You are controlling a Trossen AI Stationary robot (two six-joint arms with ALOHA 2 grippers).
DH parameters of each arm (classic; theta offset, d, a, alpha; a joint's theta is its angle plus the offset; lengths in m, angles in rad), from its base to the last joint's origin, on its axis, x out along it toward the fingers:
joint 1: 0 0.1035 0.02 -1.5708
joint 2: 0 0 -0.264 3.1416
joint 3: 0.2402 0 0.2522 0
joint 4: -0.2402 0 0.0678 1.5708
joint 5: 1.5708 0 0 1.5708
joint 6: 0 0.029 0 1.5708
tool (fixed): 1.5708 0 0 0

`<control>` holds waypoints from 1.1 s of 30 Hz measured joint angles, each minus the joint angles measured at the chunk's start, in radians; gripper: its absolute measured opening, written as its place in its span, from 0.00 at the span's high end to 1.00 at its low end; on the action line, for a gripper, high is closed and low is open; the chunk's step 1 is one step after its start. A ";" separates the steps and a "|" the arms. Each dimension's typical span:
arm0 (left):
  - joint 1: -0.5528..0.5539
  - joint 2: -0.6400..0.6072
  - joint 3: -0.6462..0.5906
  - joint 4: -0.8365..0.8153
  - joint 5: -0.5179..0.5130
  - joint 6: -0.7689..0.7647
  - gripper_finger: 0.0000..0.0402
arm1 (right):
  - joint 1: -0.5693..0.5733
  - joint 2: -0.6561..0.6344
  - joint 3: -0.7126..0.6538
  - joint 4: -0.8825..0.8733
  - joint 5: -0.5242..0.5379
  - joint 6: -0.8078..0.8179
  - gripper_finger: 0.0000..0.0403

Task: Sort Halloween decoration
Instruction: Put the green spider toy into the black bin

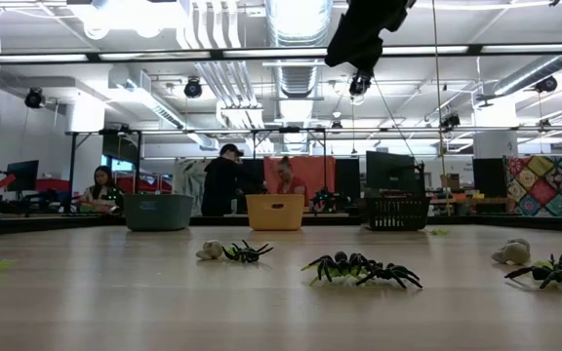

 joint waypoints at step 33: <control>0.003 -0.089 -0.062 0.067 -0.121 -0.001 1.00 | 0.000 0.000 -0.003 0.007 0.000 -0.008 0.82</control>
